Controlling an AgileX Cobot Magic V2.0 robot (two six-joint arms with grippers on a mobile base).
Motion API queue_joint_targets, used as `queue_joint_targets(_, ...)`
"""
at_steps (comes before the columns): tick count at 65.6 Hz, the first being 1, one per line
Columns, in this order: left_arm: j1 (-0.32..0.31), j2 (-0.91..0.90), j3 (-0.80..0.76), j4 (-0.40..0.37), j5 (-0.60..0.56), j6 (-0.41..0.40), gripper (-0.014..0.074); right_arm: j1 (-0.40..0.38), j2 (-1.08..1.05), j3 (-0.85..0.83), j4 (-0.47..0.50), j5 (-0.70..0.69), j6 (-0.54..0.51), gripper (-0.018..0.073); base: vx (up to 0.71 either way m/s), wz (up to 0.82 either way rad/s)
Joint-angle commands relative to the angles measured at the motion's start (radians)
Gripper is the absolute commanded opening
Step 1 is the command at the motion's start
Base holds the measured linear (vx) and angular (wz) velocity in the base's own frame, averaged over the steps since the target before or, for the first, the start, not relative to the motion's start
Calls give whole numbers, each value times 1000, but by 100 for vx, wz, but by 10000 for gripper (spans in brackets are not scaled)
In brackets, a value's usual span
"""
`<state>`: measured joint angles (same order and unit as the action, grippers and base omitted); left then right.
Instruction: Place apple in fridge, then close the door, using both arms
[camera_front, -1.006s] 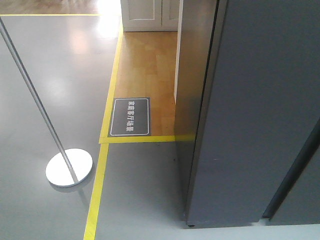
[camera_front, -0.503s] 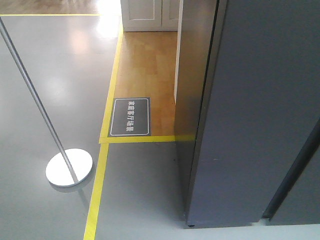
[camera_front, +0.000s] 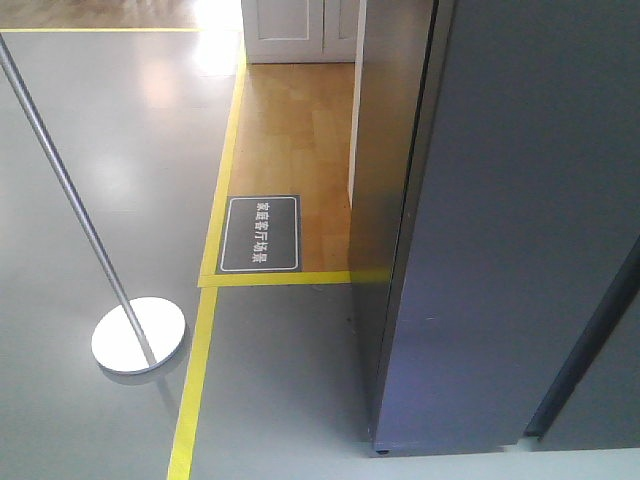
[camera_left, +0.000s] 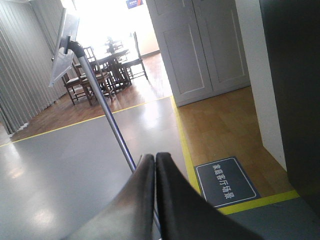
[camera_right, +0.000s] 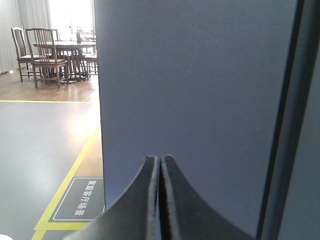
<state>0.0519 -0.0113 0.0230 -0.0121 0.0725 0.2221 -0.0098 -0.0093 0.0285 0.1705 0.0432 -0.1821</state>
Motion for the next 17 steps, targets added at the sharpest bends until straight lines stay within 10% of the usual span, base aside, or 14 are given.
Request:
queue_joint_targets(1,-4,-5,-16,-4,-72,-2,-6,-2,-13,-4,-4,-76,-7,-3,0,0)
queue_joint_targets(17,-4,-5,-16,-4,-72,-2,-6,-2,-13,-4,-4,-76,-7,-3,0,0)
